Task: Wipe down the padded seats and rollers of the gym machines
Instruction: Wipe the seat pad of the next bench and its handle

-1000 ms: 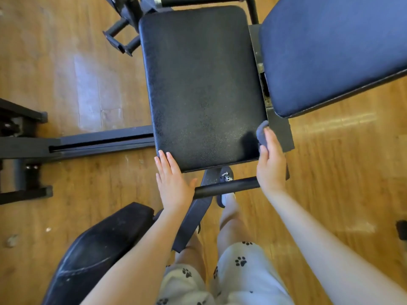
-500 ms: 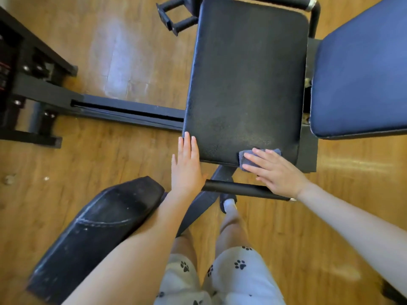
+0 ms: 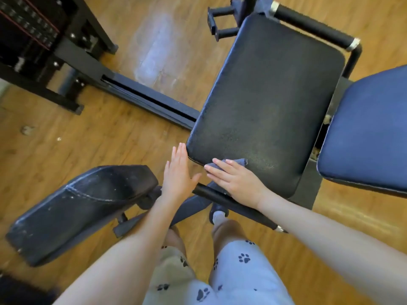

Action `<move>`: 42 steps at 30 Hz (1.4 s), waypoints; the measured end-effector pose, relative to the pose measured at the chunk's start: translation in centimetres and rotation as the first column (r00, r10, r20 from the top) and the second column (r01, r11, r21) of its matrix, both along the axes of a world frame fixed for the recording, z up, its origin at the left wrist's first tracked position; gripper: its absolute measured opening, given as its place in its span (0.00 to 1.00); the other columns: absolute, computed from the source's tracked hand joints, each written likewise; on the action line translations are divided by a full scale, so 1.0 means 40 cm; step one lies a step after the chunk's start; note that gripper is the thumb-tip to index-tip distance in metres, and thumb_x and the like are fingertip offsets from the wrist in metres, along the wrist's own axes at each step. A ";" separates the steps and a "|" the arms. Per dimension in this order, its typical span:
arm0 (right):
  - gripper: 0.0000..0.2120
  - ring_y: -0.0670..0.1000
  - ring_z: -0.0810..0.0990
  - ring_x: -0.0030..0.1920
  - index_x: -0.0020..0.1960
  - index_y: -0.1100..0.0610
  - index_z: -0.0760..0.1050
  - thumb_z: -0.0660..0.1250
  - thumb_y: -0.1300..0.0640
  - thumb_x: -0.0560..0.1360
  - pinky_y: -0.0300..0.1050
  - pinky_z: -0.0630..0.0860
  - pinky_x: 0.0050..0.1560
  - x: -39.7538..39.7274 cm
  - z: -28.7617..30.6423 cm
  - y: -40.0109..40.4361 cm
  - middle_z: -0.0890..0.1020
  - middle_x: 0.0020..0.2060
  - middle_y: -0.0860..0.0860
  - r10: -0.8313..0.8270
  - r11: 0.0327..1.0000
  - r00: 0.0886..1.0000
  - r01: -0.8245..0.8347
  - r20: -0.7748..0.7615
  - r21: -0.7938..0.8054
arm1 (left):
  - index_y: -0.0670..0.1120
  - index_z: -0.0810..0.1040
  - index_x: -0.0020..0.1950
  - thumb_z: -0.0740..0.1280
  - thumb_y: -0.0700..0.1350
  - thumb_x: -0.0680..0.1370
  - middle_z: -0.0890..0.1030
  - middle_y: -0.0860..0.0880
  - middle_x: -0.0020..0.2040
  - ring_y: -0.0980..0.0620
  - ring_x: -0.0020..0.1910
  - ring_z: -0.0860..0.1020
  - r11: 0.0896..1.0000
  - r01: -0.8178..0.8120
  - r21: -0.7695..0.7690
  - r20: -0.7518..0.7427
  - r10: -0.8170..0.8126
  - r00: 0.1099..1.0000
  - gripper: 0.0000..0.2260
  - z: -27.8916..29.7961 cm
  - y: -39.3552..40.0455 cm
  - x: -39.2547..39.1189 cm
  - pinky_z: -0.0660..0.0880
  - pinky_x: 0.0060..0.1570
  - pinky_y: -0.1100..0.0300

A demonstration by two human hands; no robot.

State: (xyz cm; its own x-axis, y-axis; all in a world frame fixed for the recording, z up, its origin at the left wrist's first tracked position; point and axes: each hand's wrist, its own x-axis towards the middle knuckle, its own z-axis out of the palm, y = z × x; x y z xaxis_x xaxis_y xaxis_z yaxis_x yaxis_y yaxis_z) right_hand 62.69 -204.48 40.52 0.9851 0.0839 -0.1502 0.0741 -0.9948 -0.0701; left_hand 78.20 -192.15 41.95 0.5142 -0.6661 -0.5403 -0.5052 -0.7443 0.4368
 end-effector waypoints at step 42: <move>0.15 0.55 0.79 0.50 0.48 0.59 0.80 0.56 0.54 0.77 0.46 0.64 0.60 0.425 -0.002 -0.413 0.82 0.46 0.53 0.088 0.951 0.993 -0.107 0.078 0.291 | 0.43 0.52 0.77 0.52 0.51 0.82 0.55 0.46 0.77 0.48 0.77 0.49 0.897 -0.426 -0.117 0.052 0.434 0.899 0.26 -0.012 -0.359 0.069 0.48 0.73 0.51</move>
